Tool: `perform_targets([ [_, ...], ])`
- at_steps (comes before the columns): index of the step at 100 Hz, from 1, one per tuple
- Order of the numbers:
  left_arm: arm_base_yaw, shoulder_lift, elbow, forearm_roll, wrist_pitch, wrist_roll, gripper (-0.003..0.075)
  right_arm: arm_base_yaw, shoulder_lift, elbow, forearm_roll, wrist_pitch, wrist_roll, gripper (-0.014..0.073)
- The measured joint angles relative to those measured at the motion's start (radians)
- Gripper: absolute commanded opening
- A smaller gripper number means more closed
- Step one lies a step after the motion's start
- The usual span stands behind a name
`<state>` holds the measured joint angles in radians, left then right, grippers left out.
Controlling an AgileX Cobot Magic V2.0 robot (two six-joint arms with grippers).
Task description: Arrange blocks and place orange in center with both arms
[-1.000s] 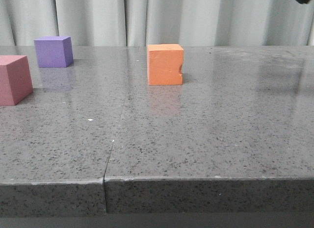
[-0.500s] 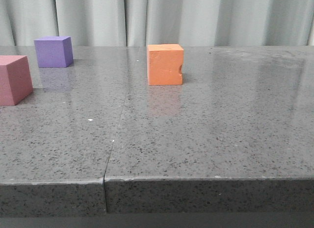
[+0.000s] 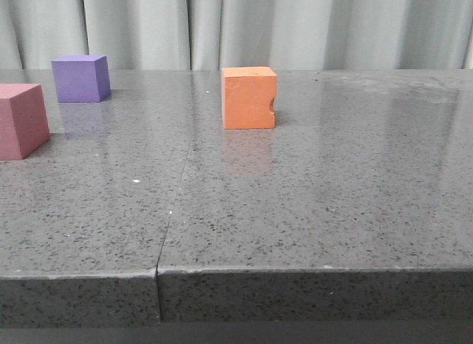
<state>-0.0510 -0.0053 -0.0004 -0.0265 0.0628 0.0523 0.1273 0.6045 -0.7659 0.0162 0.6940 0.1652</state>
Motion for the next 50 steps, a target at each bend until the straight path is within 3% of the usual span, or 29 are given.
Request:
perform_targets([
  [50,0.000,0.000,0.000,-0.020,-0.063,0.000,-0.0020,0.000,-0.517,0.340,-0.041,-0.072,0.000,-0.0018],
])
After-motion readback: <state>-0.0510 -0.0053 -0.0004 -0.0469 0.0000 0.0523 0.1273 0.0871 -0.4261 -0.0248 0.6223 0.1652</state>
